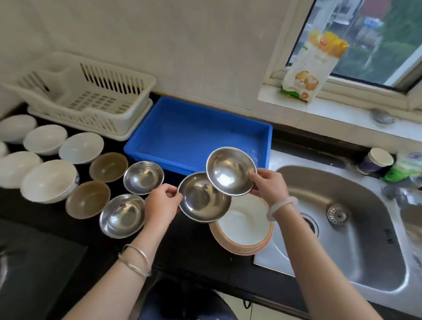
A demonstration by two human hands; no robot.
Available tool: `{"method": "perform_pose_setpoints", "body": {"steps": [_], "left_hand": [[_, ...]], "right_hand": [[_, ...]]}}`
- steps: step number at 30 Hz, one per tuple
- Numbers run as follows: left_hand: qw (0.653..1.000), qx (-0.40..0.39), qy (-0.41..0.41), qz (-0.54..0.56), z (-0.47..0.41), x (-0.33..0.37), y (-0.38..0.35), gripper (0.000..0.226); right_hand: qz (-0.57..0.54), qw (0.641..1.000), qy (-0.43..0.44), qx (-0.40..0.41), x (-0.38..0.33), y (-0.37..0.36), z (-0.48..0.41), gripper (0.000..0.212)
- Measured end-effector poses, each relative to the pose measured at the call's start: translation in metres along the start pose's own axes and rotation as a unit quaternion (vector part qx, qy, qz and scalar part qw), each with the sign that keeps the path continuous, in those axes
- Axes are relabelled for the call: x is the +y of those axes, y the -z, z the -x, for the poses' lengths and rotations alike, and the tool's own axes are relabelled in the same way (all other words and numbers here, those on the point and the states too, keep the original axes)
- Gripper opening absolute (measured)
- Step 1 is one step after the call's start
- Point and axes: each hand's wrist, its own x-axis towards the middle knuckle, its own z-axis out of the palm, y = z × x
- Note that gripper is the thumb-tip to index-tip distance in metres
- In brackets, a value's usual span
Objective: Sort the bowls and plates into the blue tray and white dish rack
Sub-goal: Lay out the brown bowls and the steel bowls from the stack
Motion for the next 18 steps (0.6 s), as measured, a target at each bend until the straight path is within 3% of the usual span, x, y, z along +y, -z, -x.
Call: {"method": "perform_pose_setpoints", "body": {"steps": [6, 10, 14, 18], "left_hand": [[0.992, 0.033, 0.103, 0.067, 0.003, -0.050, 0.028, 0.008], [0.991, 0.034, 0.119, 0.056, 0.008, -0.074, 0.029, 0.011], [0.990, 0.051, 0.126, 0.031, 0.010, -0.087, 0.029, 0.017], [0.986, 0.066, 0.153, 0.025, 0.011, -0.098, 0.028, 0.019]], "right_hand": [[0.114, 0.989, -0.056, -0.071, 0.007, -0.078, -0.037, 0.028], [0.173, 0.977, -0.091, -0.085, 0.024, -0.113, -0.055, 0.016], [0.223, 0.964, -0.112, -0.089, 0.033, -0.134, -0.062, 0.020], [0.298, 0.944, -0.111, -0.092, 0.034, -0.147, -0.063, 0.012]]}}
